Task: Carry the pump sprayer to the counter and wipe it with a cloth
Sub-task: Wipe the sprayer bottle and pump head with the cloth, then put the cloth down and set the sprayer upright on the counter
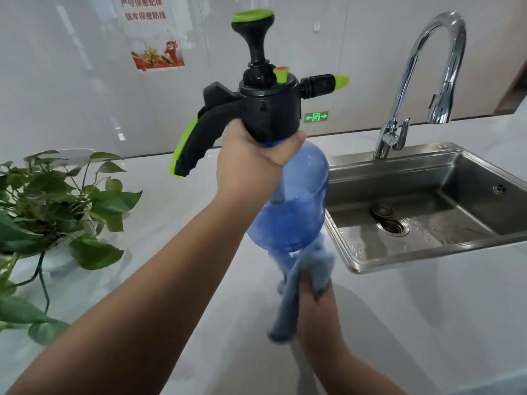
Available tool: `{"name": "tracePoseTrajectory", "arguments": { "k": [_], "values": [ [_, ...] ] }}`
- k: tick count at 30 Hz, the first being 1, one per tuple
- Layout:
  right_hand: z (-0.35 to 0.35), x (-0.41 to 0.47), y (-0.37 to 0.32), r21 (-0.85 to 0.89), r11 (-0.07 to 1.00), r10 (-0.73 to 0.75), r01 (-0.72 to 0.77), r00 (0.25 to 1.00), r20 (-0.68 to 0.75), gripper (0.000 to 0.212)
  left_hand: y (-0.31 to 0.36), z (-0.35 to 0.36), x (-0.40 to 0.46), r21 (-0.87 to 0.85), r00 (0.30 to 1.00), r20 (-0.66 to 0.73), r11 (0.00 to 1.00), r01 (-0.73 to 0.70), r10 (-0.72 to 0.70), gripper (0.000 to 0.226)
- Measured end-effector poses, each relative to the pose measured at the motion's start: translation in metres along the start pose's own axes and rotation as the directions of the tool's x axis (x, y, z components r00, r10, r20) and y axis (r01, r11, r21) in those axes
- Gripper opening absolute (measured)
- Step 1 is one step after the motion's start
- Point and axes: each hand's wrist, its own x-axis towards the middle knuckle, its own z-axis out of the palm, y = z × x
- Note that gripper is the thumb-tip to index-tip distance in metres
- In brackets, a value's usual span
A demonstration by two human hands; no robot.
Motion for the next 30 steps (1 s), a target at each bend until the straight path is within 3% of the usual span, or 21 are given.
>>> {"name": "tracePoseTrajectory", "arguments": {
  "k": [1,2,3,4,5,6,8,11,16,17,19,21,23,26,29,30],
  "values": [
    [-0.010,-0.010,0.007,-0.165,0.954,-0.222,0.251,0.958,0.180,0.037,0.001,-0.007,0.002,0.001,1.000,-0.003,1.000,-0.026,0.026,0.050],
    [-0.020,-0.015,0.016,-0.335,0.794,-0.363,0.507,0.838,0.408,0.034,0.002,-0.016,0.005,0.006,0.999,0.000,0.999,-0.047,0.047,0.048],
    [-0.033,-0.014,0.026,-0.492,0.475,-0.389,0.730,0.676,0.627,0.034,0.001,-0.024,0.007,0.016,0.998,0.010,0.998,-0.064,0.064,0.046],
    [-0.042,-0.015,0.036,-0.536,0.147,-0.301,0.831,0.554,0.776,0.036,0.000,-0.031,0.009,0.027,0.997,0.025,0.997,-0.079,0.078,0.045],
    [-0.043,-0.016,0.043,-0.561,-0.006,-0.170,0.828,0.552,0.816,0.043,-0.001,-0.037,0.011,0.034,0.995,0.042,0.995,-0.091,0.089,0.042],
    [-0.038,-0.017,0.047,-0.582,-0.030,-0.105,0.813,0.577,0.810,0.051,-0.003,-0.042,0.012,0.036,0.994,0.056,0.994,-0.099,0.097,0.040],
    [-0.011,-0.010,0.052,-0.595,0.071,-0.004,0.800,0.597,0.802,0.061,-0.006,-0.046,0.012,0.035,0.993,0.062,0.994,-0.107,0.104,0.034],
    [0.031,0.021,0.061,-0.591,0.150,-0.039,0.793,0.602,0.798,0.052,-0.012,-0.042,0.011,0.039,0.991,0.077,0.993,-0.108,0.105,0.029],
    [0.027,0.103,0.061,-0.814,0.273,-0.090,0.513,0.856,0.509,0.041,-0.016,-0.039,0.016,0.061,0.991,0.067,0.991,-0.116,0.112,0.020],
    [0.014,0.121,0.061,-0.856,0.245,-0.036,0.455,0.887,0.460,0.047,-0.017,-0.040,0.018,0.060,0.992,0.058,0.991,-0.117,0.114,0.019],
    [-0.019,0.149,0.059,-0.918,0.082,0.086,0.387,0.915,0.394,0.056,-0.019,-0.044,0.022,0.062,0.994,0.029,0.993,-0.104,0.102,0.025],
    [-0.049,0.159,0.053,-0.934,-0.052,0.111,0.353,0.932,0.346,0.057,-0.021,-0.048,0.025,0.076,0.997,0.011,0.994,-0.083,0.082,0.030],
    [-0.066,0.147,0.045,-0.931,-0.090,0.083,0.355,0.934,0.348,0.056,-0.023,-0.050,0.025,0.078,0.997,0.018,0.994,-0.073,0.072,0.027],
    [-0.065,0.095,0.039,-0.889,0.000,0.088,0.459,0.885,0.457,0.053,-0.027,-0.052,0.022,0.070,0.997,0.042,0.995,-0.064,0.062,0.024],
    [-0.052,0.021,0.046,-0.750,0.078,0.067,0.657,0.747,0.661,0.052,-0.032,-0.049,0.021,0.070,0.995,0.066,0.995,-0.075,0.070,0.024],
    [-0.045,-0.003,0.054,-0.705,0.022,0.003,0.709,0.705,0.709,0.054,-0.033,-0.048,0.020,0.061,0.995,0.072,0.995,-0.077,0.073,0.025]
  ]
}}
